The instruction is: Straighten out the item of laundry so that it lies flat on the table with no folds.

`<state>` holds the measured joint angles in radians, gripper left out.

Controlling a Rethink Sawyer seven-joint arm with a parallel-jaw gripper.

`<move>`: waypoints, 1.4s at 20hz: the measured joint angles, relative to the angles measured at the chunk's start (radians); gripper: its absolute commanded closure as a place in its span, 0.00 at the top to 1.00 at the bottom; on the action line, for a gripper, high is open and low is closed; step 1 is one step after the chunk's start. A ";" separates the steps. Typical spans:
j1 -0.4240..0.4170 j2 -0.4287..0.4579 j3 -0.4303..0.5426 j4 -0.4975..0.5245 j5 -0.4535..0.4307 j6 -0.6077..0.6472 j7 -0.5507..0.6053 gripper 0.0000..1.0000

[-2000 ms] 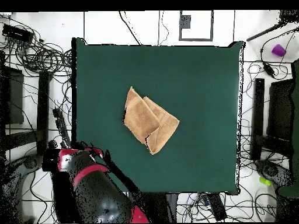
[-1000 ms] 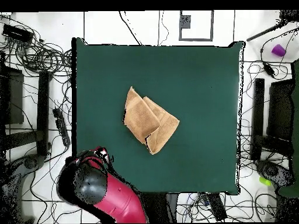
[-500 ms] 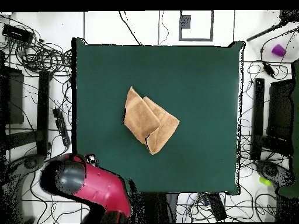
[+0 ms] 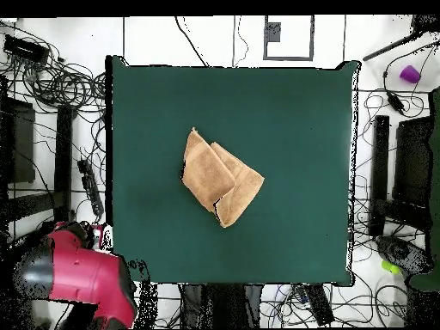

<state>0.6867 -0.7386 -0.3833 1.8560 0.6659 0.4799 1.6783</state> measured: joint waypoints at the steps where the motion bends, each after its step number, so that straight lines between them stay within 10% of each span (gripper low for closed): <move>1: 0.018 0.010 -0.017 -0.013 -0.006 -0.021 0.024 1.00; 17: 0.019 -0.127 -0.163 -0.214 -0.142 0.214 0.100 1.00; 28: -0.496 -0.351 0.122 0.136 -0.099 -0.146 0.082 1.00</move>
<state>0.1906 -1.0896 -0.2616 1.9916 0.5670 0.3339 1.7603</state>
